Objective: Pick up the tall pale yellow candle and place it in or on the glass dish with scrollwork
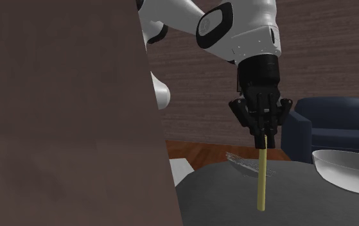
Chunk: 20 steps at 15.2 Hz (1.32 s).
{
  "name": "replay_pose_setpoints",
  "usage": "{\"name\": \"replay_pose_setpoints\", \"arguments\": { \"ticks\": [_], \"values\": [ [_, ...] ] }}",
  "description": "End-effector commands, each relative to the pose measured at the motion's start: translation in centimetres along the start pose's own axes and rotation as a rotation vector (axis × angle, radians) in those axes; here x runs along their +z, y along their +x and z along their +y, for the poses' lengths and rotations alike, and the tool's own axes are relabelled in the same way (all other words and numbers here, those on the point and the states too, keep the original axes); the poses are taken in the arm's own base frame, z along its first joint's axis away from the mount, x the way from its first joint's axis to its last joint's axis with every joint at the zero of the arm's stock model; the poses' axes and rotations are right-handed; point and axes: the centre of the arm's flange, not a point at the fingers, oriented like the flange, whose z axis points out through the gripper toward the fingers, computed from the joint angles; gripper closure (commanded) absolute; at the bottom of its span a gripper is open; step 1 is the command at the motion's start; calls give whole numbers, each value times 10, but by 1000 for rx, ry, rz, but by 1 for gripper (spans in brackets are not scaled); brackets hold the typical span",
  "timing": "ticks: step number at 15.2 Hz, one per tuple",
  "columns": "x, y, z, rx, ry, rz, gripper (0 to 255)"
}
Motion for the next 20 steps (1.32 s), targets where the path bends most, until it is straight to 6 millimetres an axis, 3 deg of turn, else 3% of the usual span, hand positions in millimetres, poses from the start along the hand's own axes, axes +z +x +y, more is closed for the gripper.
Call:
{"name": "replay_pose_setpoints", "arguments": {
  "ticks": [1, 6, 20],
  "values": [
    [0, 0, 0, 0, 0, 0, 255],
    [0, 0, 0, 0, 0, 0, 255],
    [-73, 14, 0, 0, 0, 0, 255]
  ]
}}
